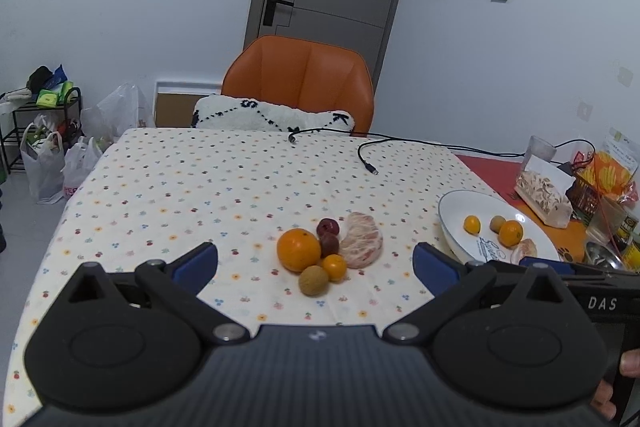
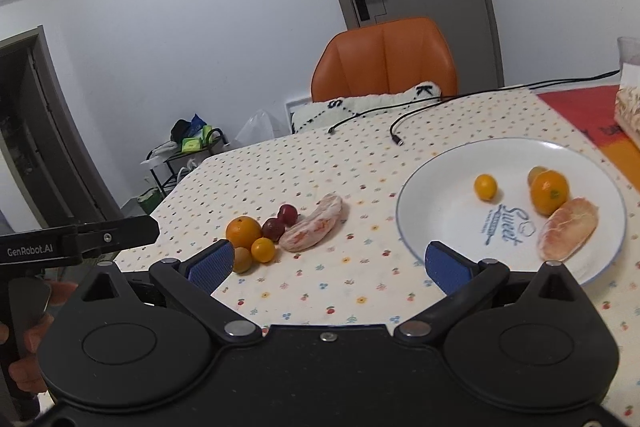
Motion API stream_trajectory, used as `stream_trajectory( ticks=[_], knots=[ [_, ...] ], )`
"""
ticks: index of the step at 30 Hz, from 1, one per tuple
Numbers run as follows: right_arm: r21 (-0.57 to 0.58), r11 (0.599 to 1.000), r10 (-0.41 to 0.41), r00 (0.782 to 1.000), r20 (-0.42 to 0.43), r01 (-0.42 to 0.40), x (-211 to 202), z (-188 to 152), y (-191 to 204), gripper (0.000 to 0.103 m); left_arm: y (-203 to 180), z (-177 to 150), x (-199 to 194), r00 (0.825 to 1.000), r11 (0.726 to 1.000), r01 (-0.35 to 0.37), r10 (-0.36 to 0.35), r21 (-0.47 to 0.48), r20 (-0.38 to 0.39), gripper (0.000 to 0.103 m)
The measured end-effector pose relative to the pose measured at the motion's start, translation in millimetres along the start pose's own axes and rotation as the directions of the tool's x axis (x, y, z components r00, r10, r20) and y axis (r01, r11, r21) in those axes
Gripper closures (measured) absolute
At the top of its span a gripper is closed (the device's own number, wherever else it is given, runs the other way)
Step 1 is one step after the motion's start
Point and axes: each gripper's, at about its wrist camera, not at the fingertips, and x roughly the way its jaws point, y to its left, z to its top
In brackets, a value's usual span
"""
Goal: Organize fruits
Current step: 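Move both grippers back from the plate toward the fruit pile, then grasp a brown kiwi with the left gripper while the right gripper grasps a red plum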
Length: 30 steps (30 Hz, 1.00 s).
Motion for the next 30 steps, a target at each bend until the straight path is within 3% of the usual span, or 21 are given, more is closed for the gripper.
stream_trajectory(
  ticks=[7,15,18,30],
  knots=[
    [-0.009,1.000,0.011,0.999,-0.034,-0.011,15,1,4,0.018,9,-5,9,1.000,1.000,0.011,-0.011,-0.008,-0.008,0.007],
    [-0.013,1.000,0.022,0.998,-0.057,-0.023,30,5,6,0.032,16,-9,26,0.999,0.999,0.022,-0.024,-0.045,-0.040,0.031],
    [-0.012,0.999,0.029,0.997,-0.064,-0.030,34,6,6,0.038,17,-10,33,0.999,0.999,0.021,-0.023,-0.044,-0.048,0.035],
    [-0.009,0.999,0.051,0.993,-0.108,-0.053,56,7,8,0.046,13,-18,66,0.993,0.997,0.056,-0.062,-0.062,-0.102,0.053]
  ],
)
